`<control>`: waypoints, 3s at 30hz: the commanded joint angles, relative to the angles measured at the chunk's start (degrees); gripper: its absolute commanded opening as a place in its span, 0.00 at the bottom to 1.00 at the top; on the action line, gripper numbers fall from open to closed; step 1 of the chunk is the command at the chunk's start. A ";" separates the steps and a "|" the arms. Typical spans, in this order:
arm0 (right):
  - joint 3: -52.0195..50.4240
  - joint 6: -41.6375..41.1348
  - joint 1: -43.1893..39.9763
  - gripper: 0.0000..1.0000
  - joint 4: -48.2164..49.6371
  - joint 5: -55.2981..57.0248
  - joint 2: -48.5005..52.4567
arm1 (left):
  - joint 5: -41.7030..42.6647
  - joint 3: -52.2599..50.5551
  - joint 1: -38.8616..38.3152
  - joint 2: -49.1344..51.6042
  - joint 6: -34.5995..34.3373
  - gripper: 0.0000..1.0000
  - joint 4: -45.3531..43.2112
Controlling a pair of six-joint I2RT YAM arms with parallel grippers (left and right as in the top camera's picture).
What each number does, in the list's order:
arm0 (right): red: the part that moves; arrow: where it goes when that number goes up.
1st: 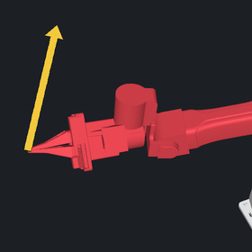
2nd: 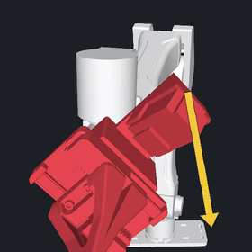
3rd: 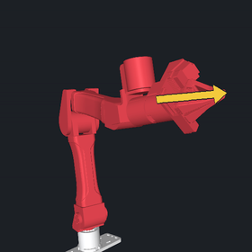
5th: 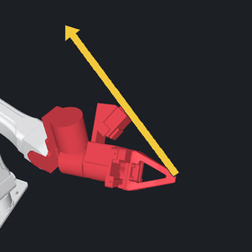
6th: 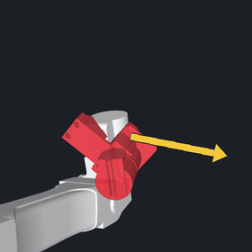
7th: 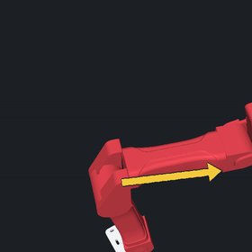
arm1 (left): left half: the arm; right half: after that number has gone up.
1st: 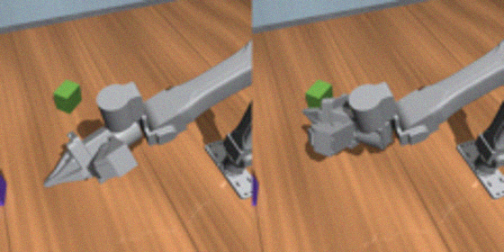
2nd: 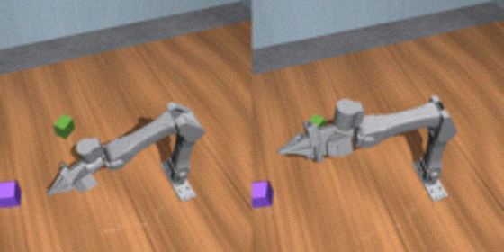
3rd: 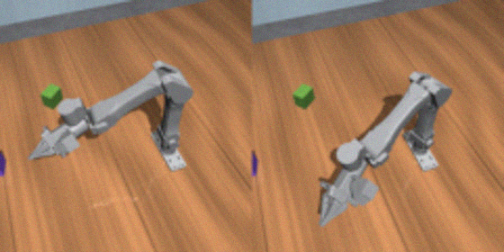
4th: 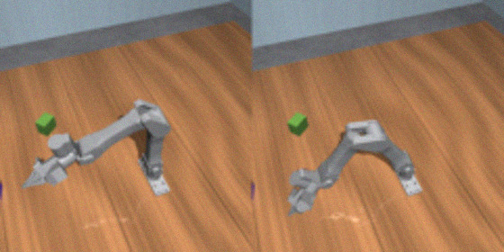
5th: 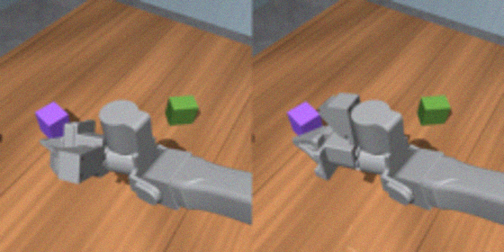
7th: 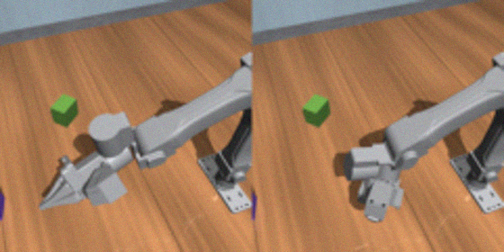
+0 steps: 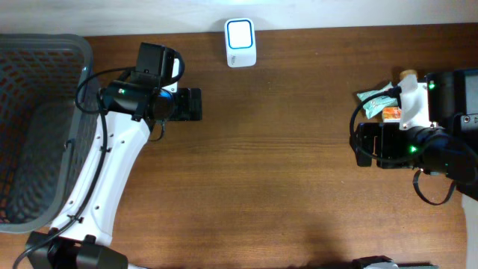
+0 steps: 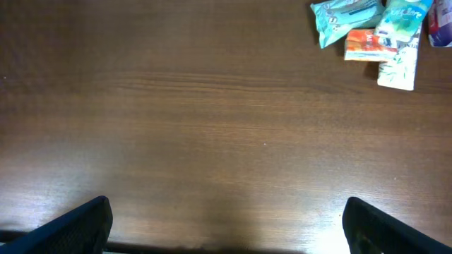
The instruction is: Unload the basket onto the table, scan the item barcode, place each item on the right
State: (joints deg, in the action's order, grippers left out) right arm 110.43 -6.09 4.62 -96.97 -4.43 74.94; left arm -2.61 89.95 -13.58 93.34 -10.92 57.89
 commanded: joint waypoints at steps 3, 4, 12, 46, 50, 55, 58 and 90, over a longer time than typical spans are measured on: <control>-0.66 -0.37 0.24 0.99 -0.35 -0.63 1.55 | -0.20 0.13 0.00 -0.15 0.31 0.99 0.09; -0.66 -0.15 0.24 0.99 -0.35 0.57 1.55 | -0.20 0.13 0.00 -0.13 0.31 0.99 0.09; -13.29 -0.15 -3.45 0.99 7.67 4.35 -10.62 | -0.20 0.13 0.00 -0.15 0.31 0.99 0.09; -110.12 -0.20 -3.50 0.99 92.35 6.21 -55.58 | -0.20 0.13 -0.11 -0.13 0.31 0.99 0.09; -110.12 -0.20 -3.52 0.99 92.32 6.23 -52.39 | -0.20 0.13 -0.13 -0.15 0.31 0.99 0.09; -110.12 0.46 -3.50 0.99 92.30 6.45 -71.67 | -0.20 0.13 -0.13 -0.15 0.31 0.99 0.09; -110.12 5.46 -3.48 0.99 92.35 5.97 -74.75 | -0.20 0.13 -0.11 -0.15 0.31 0.99 0.09; -110.12 11.23 -3.41 0.99 92.26 5.11 -74.75 | -5.79 -14.58 -0.11 -23.04 0.33 0.99 0.04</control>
State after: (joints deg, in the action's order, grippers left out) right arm 0.73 4.95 0.84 -4.36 0.82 0.62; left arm -7.62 81.82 -13.65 78.08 -10.90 61.28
